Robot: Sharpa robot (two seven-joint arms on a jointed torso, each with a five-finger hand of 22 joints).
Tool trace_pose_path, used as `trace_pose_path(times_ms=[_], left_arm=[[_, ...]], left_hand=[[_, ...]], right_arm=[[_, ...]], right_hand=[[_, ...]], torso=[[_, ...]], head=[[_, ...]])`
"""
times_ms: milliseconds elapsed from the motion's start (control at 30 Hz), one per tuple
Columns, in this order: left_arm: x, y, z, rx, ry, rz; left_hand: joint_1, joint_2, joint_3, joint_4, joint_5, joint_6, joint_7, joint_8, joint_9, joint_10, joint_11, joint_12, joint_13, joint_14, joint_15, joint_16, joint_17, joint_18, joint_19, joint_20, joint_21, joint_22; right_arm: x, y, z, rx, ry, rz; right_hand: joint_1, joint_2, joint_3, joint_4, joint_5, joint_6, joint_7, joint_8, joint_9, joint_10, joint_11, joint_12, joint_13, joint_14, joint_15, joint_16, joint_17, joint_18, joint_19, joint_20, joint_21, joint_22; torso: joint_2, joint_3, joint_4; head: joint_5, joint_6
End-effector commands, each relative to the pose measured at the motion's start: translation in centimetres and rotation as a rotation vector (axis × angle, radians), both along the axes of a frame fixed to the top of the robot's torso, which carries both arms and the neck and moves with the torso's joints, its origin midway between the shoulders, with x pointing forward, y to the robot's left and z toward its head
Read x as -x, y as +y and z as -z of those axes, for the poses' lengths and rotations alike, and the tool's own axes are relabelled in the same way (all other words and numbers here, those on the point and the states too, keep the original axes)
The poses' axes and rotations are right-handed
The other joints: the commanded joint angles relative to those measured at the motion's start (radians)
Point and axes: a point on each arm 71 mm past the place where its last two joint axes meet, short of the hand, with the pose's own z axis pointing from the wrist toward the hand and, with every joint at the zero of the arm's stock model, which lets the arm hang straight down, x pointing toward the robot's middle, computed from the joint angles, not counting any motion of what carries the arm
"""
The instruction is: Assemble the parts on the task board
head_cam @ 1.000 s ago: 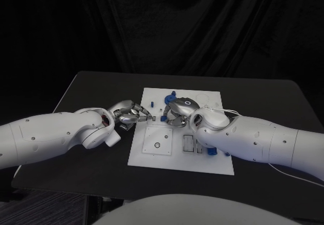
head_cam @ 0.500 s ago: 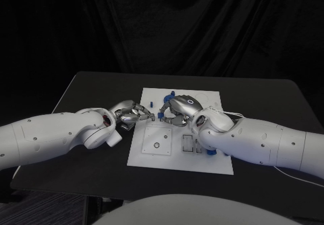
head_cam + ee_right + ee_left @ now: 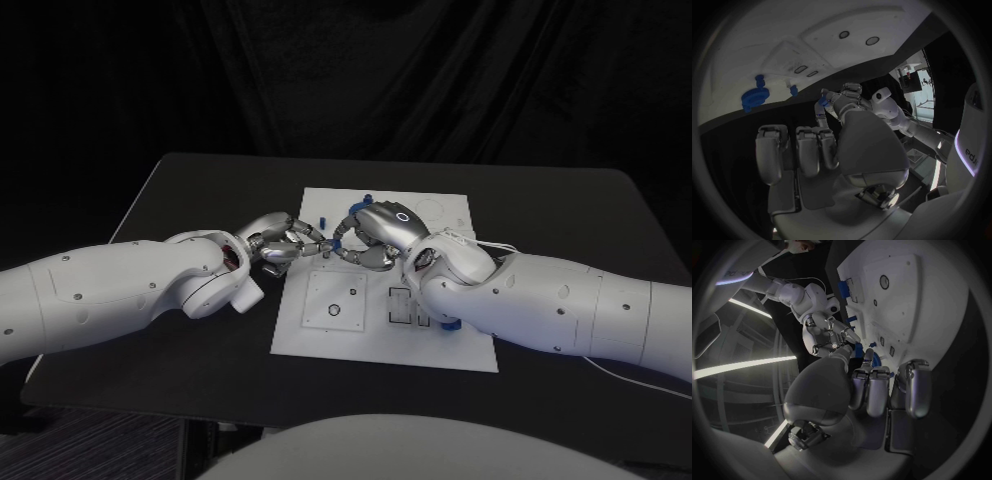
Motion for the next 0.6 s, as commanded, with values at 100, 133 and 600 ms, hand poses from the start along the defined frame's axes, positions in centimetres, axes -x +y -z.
trace_pose_path(times_ms=[100,133,600], left_arm=[[0.02,-0.35,-0.51,0.038,-0.058,0.028],[0.02,-0.35,-0.52,0.039,-0.059,0.029],[0.00,-0.46,-0.49,0.041,-0.057,0.037]], left_hand=[[0.015,0.004,0.000,-0.006,0.009,-0.007,-0.001,0.009,-0.002,0.106,-0.002,0.003,0.261,0.106,0.000,0.003,0.263,0.001,0.034,0.004,0.003,0.212],[0.016,0.004,0.000,-0.006,0.010,-0.006,-0.001,0.010,-0.003,0.106,-0.002,0.003,0.261,0.106,0.000,0.003,0.263,0.001,0.034,0.004,0.003,0.212],[0.089,0.015,0.037,-0.033,0.183,0.132,-0.053,0.122,0.021,0.106,-0.048,0.003,0.261,0.106,-0.038,0.003,0.263,0.000,0.038,-0.029,0.010,0.215]], right_arm=[[0.05,0.03,-0.19,-0.018,-0.003,0.002],[0.05,0.04,-0.19,-0.018,-0.002,0.002],[0.13,0.15,-0.25,-0.023,-0.007,-0.006]], right_hand=[[-0.005,0.000,0.004,0.002,-0.003,0.018,-0.022,-0.003,0.062,0.106,-0.006,0.003,0.263,0.105,-0.006,0.003,0.263,-0.014,0.085,-0.007,0.001,0.251],[-0.005,0.000,0.004,0.002,-0.003,0.018,-0.022,-0.003,0.062,0.106,-0.006,0.003,0.263,0.105,-0.006,0.003,0.263,-0.014,0.085,-0.007,0.001,0.251],[-0.005,0.000,0.005,0.001,-0.005,0.016,-0.021,-0.005,0.063,0.106,-0.006,0.003,0.263,0.105,-0.006,0.003,0.263,-0.014,0.085,-0.007,0.001,0.251]], torso=[[0.000,-0.0002,0.0000],[0.000,0.0000,-0.0001],[0.000,0.0002,0.0001]], head=[[0.003,0.000],[0.003,0.000],[0.008,0.000]])
